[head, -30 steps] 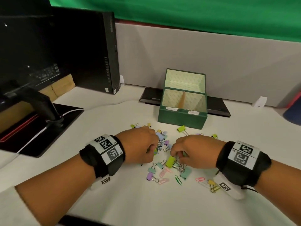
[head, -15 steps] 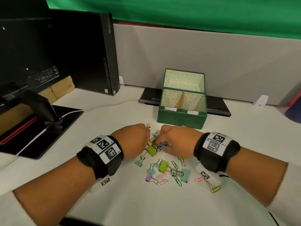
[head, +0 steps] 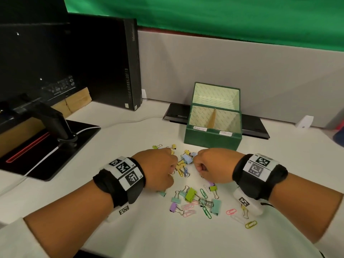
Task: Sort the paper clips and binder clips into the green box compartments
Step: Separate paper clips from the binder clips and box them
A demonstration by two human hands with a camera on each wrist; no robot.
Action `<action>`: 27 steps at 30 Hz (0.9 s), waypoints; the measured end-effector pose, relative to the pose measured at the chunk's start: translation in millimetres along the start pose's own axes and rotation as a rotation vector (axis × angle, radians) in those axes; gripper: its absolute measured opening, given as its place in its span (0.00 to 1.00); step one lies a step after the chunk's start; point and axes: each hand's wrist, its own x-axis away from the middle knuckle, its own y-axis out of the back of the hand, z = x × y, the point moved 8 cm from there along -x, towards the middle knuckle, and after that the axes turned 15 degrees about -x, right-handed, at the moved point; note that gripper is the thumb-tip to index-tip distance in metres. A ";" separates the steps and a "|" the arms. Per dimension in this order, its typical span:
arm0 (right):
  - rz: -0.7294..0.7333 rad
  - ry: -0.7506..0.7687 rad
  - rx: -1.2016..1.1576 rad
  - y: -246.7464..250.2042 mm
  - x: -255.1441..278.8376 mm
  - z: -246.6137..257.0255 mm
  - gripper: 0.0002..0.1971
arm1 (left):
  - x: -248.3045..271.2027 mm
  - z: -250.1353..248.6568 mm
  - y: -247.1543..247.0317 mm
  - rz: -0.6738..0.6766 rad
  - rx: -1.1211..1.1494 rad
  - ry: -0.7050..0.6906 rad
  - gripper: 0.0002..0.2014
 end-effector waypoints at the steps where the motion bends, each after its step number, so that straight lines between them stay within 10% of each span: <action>1: -0.019 0.018 -0.008 1.7 0.3 2.1 0.05 | -0.1 3.5 0.2 0.004 -0.011 0.035 0.06; 8: -0.082 0.139 -0.060 8.3 -19.8 27.9 0.24 | -1.9 26.4 10.3 -0.069 -0.006 0.225 0.11; 20: -0.043 -0.053 -0.019 23.4 -7.2 -13.9 0.14 | -6.8 14.4 2.2 -0.050 0.052 0.087 0.13; 27: -0.007 0.140 0.003 0.0 -27.4 32.8 0.23 | -4.3 13.3 2.6 -0.046 0.027 0.093 0.03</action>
